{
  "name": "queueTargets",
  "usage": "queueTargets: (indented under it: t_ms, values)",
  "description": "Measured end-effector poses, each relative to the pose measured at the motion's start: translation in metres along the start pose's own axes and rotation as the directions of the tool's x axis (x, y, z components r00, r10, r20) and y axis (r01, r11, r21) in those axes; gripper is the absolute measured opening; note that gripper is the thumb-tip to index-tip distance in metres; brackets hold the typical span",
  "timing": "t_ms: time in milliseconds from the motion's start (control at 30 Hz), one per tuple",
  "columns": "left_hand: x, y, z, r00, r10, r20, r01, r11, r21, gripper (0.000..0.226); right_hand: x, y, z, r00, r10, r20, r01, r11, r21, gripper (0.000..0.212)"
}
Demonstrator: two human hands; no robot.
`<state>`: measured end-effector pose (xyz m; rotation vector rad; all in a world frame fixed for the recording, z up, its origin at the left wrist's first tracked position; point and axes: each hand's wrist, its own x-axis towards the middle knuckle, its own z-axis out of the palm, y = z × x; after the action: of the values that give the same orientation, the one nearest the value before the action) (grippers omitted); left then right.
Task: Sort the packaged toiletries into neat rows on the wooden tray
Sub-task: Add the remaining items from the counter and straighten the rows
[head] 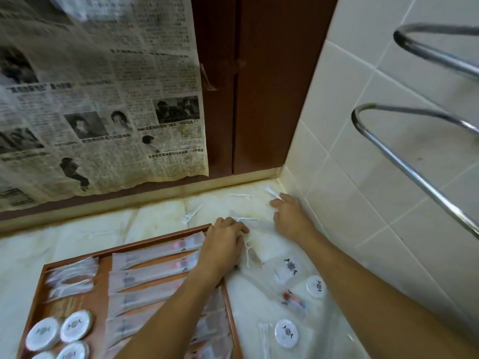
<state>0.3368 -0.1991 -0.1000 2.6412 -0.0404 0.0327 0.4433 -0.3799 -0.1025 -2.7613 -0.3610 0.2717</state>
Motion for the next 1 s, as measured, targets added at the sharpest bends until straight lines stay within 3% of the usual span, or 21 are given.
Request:
queueTargets:
  t_ms: [200, 333, 467, 567, 867, 1000]
  values:
    - [0.000, 0.007, -0.001, 1.000, 0.016, -0.004, -0.016, 0.998, -0.054, 0.027, 0.003, -0.001, 0.008, 0.999, -0.012, -0.042, 0.009, 0.997, -0.074, 0.041]
    - [0.002, 0.022, -0.003, 0.999, 0.042, 0.011, -0.041, 0.993, -0.108, 0.028, -0.016, -0.003, -0.003, 0.990, -0.018, -0.142, 0.035, 0.992, 0.117, 0.038]
    - [-0.002, 0.039, 0.003, 0.995, 0.085, 0.042, -0.079, 0.988, -0.132, 0.025, -0.065, -0.005, -0.020, 0.942, 0.132, -0.307, 0.001, 0.918, 0.396, 0.026]
    - [-0.009, 0.053, 0.009, 0.991, 0.110, 0.076, -0.098, 0.984, -0.148, 0.024, -0.112, -0.004, -0.019, 0.910, 0.245, -0.335, -0.037, 0.851, 0.523, 0.024]
    - [-0.025, 0.091, 0.034, 0.956, 0.238, 0.173, -0.231, 0.971, -0.057, 0.024, -0.224, 0.006, 0.010, 0.761, 0.546, -0.350, -0.109, 0.639, 0.762, 0.031]
    - [-0.025, 0.105, 0.044, 0.903, 0.326, 0.279, -0.354, 0.933, 0.057, 0.041, -0.248, 0.010, 0.017, 0.736, 0.583, -0.344, -0.109, 0.604, 0.789, 0.036]
